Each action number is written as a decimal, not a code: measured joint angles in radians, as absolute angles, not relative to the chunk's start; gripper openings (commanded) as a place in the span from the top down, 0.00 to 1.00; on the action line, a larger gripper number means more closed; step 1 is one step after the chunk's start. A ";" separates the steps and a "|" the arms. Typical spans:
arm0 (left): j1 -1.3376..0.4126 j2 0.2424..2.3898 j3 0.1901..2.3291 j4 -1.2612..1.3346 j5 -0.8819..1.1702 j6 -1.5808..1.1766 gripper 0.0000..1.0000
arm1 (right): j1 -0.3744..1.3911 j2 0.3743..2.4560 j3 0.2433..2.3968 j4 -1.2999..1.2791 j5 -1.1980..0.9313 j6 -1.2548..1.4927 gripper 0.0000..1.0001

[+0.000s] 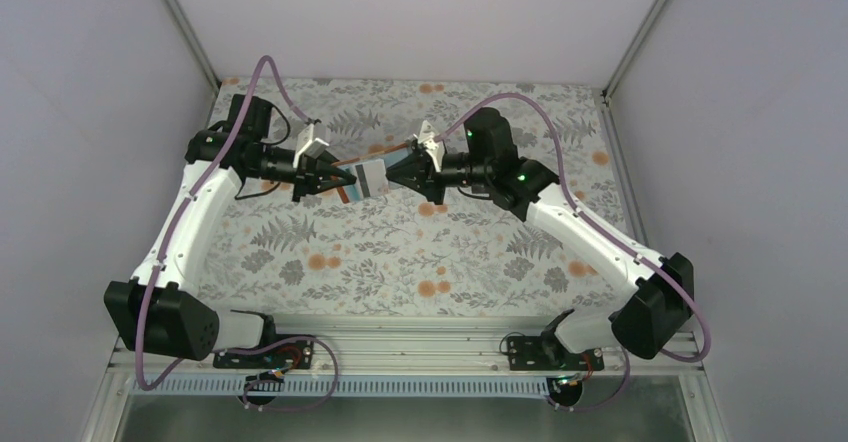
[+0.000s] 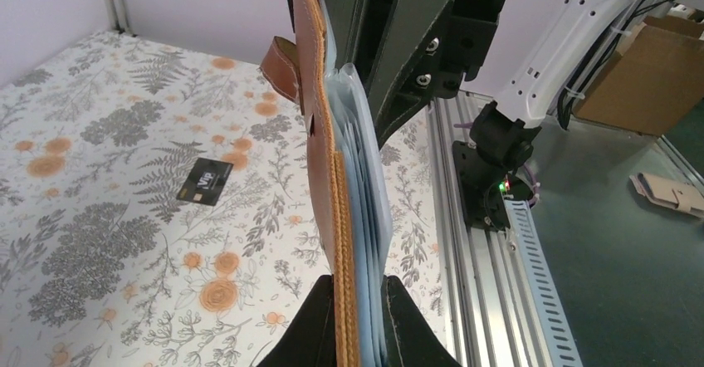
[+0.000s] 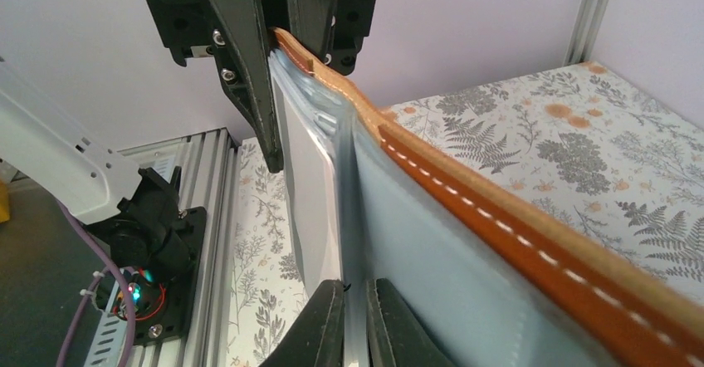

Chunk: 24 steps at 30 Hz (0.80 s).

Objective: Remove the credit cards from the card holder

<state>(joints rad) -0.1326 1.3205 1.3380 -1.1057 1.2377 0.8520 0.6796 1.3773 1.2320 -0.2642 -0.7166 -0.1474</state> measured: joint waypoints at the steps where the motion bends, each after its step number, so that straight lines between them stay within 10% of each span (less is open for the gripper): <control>1: -0.132 1.320 1.338 -1.105 1.238 0.854 0.98 | 0.680 1.377 1.232 -0.263 -0.713 -0.142 0.88; 24: -0.121 1.321 1.338 -1.116 1.239 0.874 0.93 | 0.710 1.407 1.231 -0.216 -0.764 -0.117 0.96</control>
<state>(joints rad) -0.1207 1.3212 1.3380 -1.1164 1.2392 0.8738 0.7097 1.4075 1.2312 -0.2165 -0.7635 -0.1169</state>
